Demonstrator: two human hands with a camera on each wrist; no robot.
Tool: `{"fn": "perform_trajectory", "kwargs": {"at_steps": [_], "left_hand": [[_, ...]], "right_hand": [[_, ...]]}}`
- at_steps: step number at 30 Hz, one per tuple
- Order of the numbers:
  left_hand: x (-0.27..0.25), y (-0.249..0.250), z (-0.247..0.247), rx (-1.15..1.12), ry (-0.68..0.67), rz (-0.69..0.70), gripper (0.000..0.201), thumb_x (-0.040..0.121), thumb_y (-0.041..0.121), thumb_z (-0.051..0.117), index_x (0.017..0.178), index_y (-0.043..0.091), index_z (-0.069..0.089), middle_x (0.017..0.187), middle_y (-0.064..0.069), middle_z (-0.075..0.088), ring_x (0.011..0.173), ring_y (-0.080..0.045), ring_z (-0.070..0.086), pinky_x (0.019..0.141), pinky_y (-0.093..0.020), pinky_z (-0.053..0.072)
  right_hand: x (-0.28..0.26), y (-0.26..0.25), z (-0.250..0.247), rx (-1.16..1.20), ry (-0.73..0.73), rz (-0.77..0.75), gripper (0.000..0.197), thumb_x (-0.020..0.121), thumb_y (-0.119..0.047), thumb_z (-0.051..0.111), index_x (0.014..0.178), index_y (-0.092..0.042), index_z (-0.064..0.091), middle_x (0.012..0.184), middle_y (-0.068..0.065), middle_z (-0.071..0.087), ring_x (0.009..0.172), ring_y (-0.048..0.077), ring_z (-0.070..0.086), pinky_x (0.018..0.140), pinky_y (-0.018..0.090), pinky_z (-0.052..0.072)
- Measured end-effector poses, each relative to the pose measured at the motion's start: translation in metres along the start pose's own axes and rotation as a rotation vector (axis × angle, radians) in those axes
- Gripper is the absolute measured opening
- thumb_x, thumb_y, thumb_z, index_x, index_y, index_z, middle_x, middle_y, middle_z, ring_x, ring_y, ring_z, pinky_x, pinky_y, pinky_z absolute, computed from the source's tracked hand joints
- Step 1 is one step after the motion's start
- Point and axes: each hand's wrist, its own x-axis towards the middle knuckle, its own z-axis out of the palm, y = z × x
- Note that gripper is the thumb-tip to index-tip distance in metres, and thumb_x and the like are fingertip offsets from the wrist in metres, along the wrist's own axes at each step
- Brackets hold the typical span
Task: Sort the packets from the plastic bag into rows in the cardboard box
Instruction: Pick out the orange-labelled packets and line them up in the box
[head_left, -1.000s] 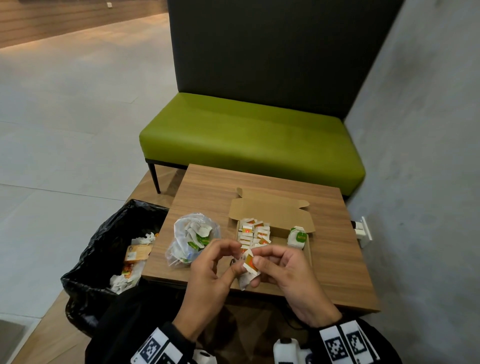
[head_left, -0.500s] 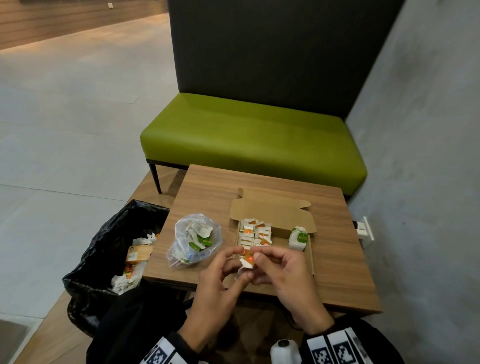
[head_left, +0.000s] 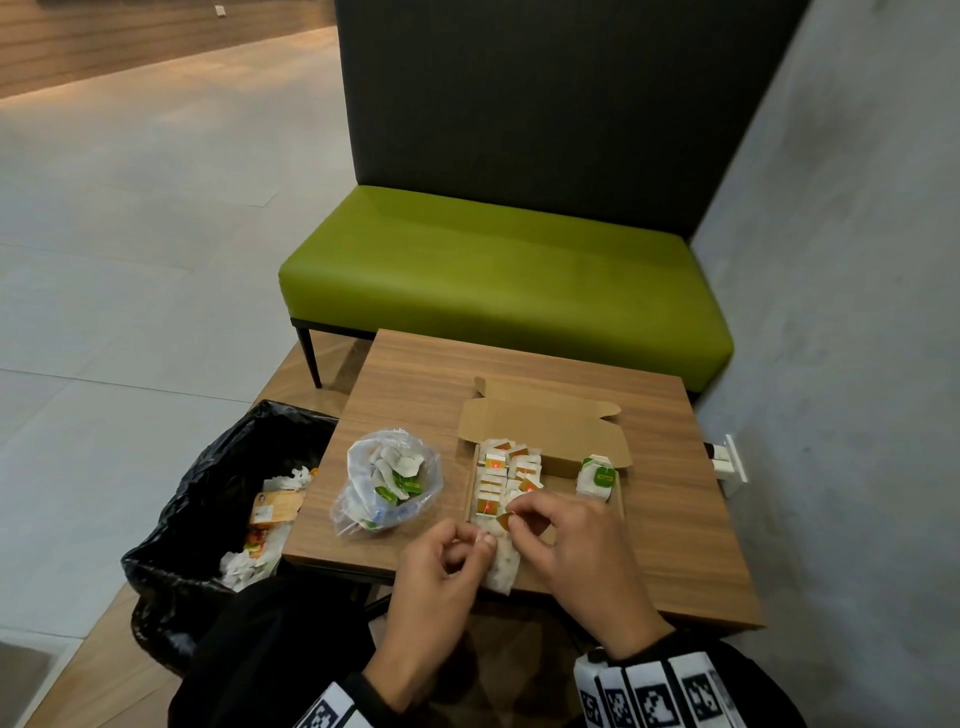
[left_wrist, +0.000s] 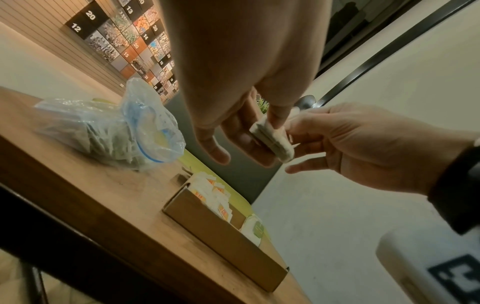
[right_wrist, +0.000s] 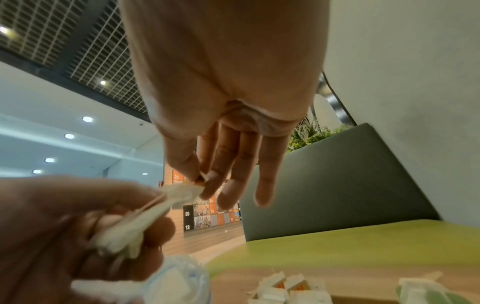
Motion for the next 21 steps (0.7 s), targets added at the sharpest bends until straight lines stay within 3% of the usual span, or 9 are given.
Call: {"fn": "perform_trajectory", "kwargs": {"at_steps": [3,6,10,13,16,21], "left_hand": [[0.002,-0.001,0.001,0.022,0.055,0.001,0.011,0.092,0.022,0.067,0.084,0.015,0.07,0.075,-0.004,0.073,0.073,-0.017,0.07,0.069,-0.035,0.058],[0.004,0.0,0.001,0.044,0.072,0.01,0.012,0.092,0.025,0.067,0.083,0.018,0.071,0.077,0.0,0.073,0.074,-0.015,0.069,0.069,-0.036,0.058],[0.005,0.004,0.0,0.004,0.067,0.028,0.014,0.09,0.028,0.065,0.086,0.018,0.073,0.085,0.001,0.073,0.081,-0.015,0.07,0.074,-0.037,0.059],[0.007,0.008,-0.001,-0.061,0.055,0.045,0.021,0.087,0.033,0.061,0.093,0.017,0.074,0.091,0.002,0.075,0.086,-0.013,0.07,0.076,-0.031,0.058],[0.01,0.013,-0.001,-0.153,0.082,0.042,0.019,0.09,0.023,0.061,0.096,0.01,0.073,0.09,-0.002,0.077,0.086,-0.013,0.072,0.073,-0.023,0.057],[0.022,0.012,-0.003,-0.23,0.174,0.033,0.028,0.083,0.028,0.068,0.096,0.004,0.071,0.089,-0.012,0.076,0.089,-0.025,0.073,0.079,-0.034,0.059]], "right_hand": [[0.0,0.002,0.005,-0.071,0.047,-0.044,0.033,0.092,-0.043,0.046,0.104,-0.028,0.072,0.088,-0.015,0.069,0.078,0.002,0.061,0.066,0.03,0.056],[-0.001,0.006,0.008,-0.01,0.06,-0.056,0.036,0.094,-0.042,0.046,0.112,-0.025,0.072,0.094,-0.013,0.07,0.082,0.002,0.063,0.068,0.028,0.057],[-0.001,0.011,0.009,0.073,0.089,-0.035,0.028,0.094,-0.031,0.062,0.121,-0.025,0.069,0.091,-0.015,0.07,0.081,0.002,0.064,0.071,0.03,0.058],[0.0,0.018,0.009,0.24,0.088,0.102,0.026,0.092,-0.023,0.068,0.116,-0.033,0.066,0.082,-0.016,0.07,0.076,0.006,0.067,0.069,0.032,0.058],[-0.002,0.024,0.011,0.354,0.009,0.201,0.02,0.092,-0.021,0.069,0.099,-0.039,0.067,0.085,-0.016,0.07,0.073,0.009,0.067,0.066,0.033,0.059],[-0.013,0.018,0.023,0.421,-0.293,0.353,0.019,0.092,-0.02,0.069,0.093,-0.04,0.071,0.087,-0.004,0.074,0.082,0.009,0.068,0.074,0.026,0.058]]}}
